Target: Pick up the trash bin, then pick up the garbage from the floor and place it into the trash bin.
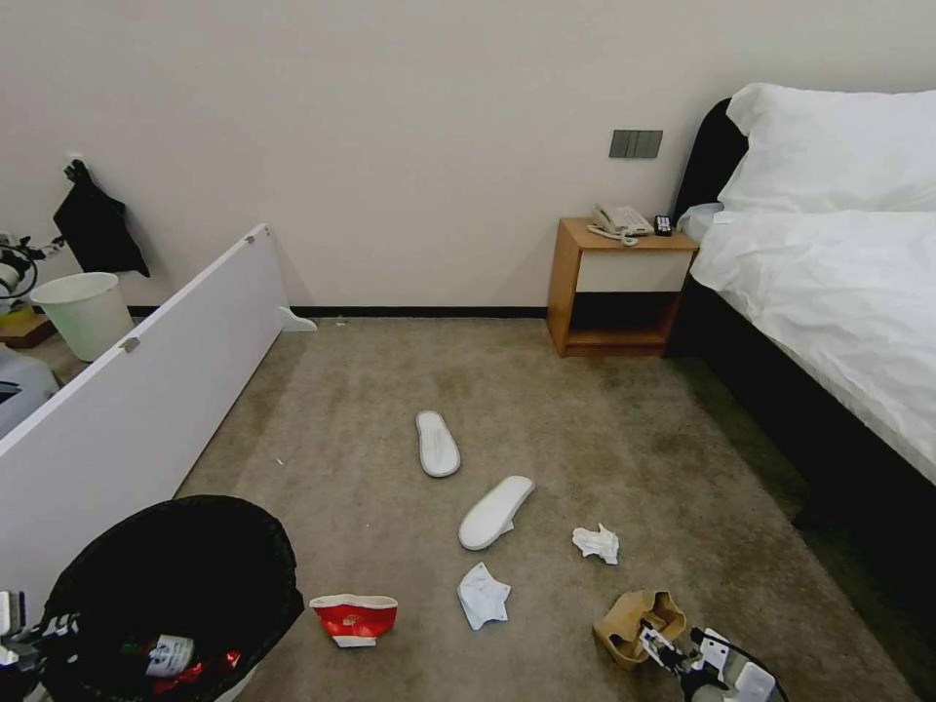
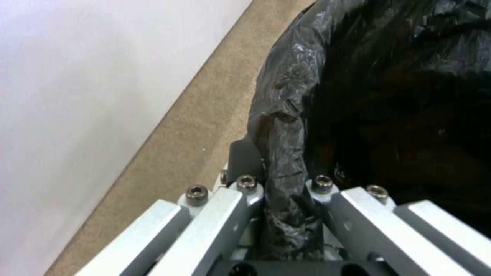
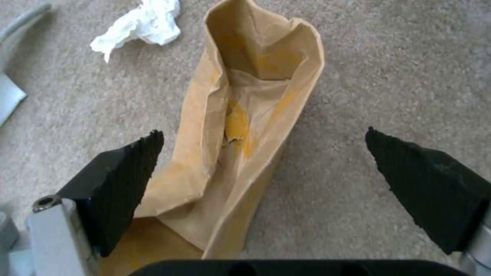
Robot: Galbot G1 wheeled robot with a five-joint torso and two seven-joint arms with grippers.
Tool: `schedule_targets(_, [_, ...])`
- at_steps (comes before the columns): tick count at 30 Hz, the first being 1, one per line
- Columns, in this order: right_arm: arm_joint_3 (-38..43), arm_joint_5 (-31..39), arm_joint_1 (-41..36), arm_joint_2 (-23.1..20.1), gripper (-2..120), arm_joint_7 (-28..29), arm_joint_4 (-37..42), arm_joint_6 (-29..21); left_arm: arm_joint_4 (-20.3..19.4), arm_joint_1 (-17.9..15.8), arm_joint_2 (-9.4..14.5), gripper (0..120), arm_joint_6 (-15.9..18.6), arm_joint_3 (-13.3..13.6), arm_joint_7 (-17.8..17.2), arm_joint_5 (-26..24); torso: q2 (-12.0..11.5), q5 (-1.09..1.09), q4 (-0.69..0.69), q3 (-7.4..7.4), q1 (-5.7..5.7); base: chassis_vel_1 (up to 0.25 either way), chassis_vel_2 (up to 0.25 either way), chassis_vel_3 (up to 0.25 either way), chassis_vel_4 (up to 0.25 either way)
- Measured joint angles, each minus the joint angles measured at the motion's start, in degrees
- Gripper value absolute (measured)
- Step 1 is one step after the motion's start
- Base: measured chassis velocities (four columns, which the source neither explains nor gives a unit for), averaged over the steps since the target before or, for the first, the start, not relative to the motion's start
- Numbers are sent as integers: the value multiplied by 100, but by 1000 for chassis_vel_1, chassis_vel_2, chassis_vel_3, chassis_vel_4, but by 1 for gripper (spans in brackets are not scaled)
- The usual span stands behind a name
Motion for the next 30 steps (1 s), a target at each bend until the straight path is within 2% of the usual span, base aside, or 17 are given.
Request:
schedule_targets(7, [-7,-32,114,1,99,-20,-141,-23,-26,-4,-16,3,0,62,-17,22,0,0,0,0,0,0,0,0,0])
schedule_targets(10, [-5,-51,174,2,94,-30,-222,-36,-31,7,-16,3,0,64,-23,24,0,0,0,0,0,0,0,0,0])
schedule_targets(12, [-4,-60,219,4,85,-55,-279,-49,-35,10,-4,3,0,58,-23,23,0,0,-1,0,0,0,0,0,0])
schedule_targets(15, [-5,-64,239,4,80,-65,-298,-53,-38,9,3,3,0,52,-23,23,0,0,0,0,0,0,0,0,0])
schedule_targets(16, [-14,-70,267,4,73,-76,-321,-58,-51,7,6,3,0,51,-25,22,0,0,0,0,0,0,0,0,0])
schedule_targets(17, [-14,-70,267,4,73,-76,-321,-58,-51,7,6,3,0,51,-25,22,0,0,0,0,0,0,0,0,0])
schedule_targets(19, [-18,-76,312,2,58,-97,-361,-63,-74,12,5,3,0,58,-27,20,0,0,0,0,0,0,0,0,0])
schedule_targets(23, [-19,-73,312,-3,51,-112,-373,-76,-82,22,3,3,0,67,-28,20,0,0,0,0,0,0,0,0,0])
schedule_targets(24, [-21,-56,290,-7,42,-114,-358,-88,-96,27,0,3,0,72,-29,20,0,0,0,0,0,0,0,0,0])
schedule_targets(25, [-21,-56,290,-7,42,-114,-358,-88,-96,27,0,3,0,72,-29,20,0,0,0,0,0,0,0,0,0])
schedule_targets(27, [-40,-31,236,-9,31,-115,-277,-125,-106,27,0,3,0,82,-33,24,0,1,-1,0,0,0,0,0,0])
schedule_targets(29, [-45,-36,230,-8,28,-117,-262,-132,-113,24,-1,3,0,90,-34,26,0,0,-1,0,0,0,0,0,0])
schedule_targets(30, [-44,-52,235,0,22,-120,-268,-135,-120,18,-5,3,0,98,-34,29,0,0,0,0,0,0,0,0,0])
